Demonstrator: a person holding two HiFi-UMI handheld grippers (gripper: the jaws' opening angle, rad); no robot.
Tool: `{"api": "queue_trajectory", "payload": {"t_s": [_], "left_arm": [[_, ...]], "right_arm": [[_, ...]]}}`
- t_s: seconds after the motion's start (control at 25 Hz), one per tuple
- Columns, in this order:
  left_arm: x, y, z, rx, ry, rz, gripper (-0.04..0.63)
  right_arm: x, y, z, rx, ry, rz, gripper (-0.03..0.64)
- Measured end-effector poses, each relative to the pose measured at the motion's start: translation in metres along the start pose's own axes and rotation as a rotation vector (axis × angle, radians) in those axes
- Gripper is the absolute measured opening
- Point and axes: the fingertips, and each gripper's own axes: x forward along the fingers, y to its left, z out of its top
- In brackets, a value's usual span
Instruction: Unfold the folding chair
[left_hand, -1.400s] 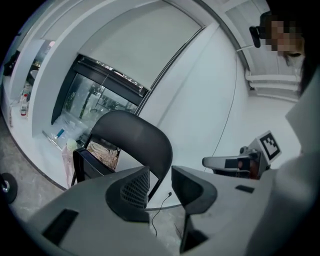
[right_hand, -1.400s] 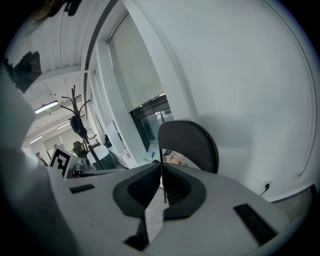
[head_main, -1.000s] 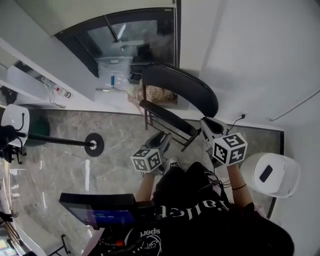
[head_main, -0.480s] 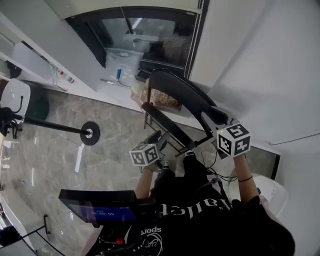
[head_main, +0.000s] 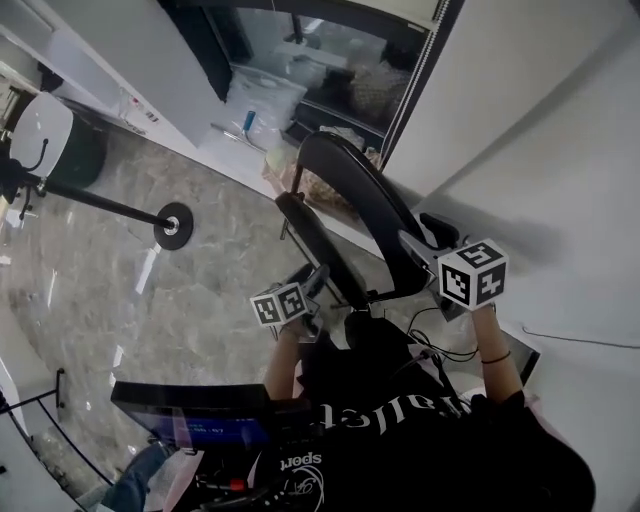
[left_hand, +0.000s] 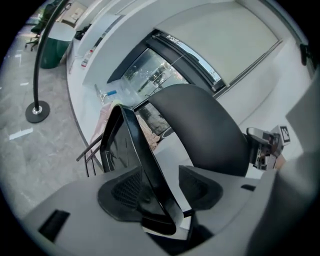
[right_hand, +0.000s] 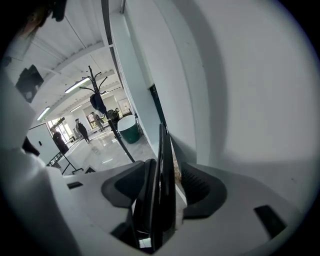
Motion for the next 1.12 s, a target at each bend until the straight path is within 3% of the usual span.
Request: {"api": "queue_trajectory", "payload": {"t_s": [0.12,0.32,0.52,0.8,0.92,1.08,1.12], "left_arm": [[0.012,-0.002,-0.005,-0.062,-0.019,-0.034,0.218],[0.030,0.011,-0.006,-0.101,-0.026,-0.003,0.235],[0.045,0.020,0.000,-0.193,-0.070,-0.015,0.235],[0.069,0.023,-0.008,-0.258,-0.069,-0.044,0.235],[0.076,0.024,-0.007,-0.314,-0.091,-0.072,0.235],[0.079,0.022,-0.001,-0.387,-0.144,-0.092,0.228],[0.079,0.023,0.000,-0.397,-0.155,-0.088,0.194]], "right_arm": [[0.011,-0.004,-0.007,-0.001,0.045,0.053,0.213],[0.030,-0.004,-0.013,-0.018,0.106,0.119,0.213],[0.044,0.005,-0.004,-0.003,0.112,0.193,0.212],[0.057,0.010,-0.003,-0.011,0.125,0.246,0.209],[0.059,0.008,-0.002,0.019,0.113,0.262,0.144],[0.058,0.010,-0.001,0.055,0.104,0.286,0.137],[0.059,0.010,-0.001,0.054,0.103,0.288,0.137]]}}
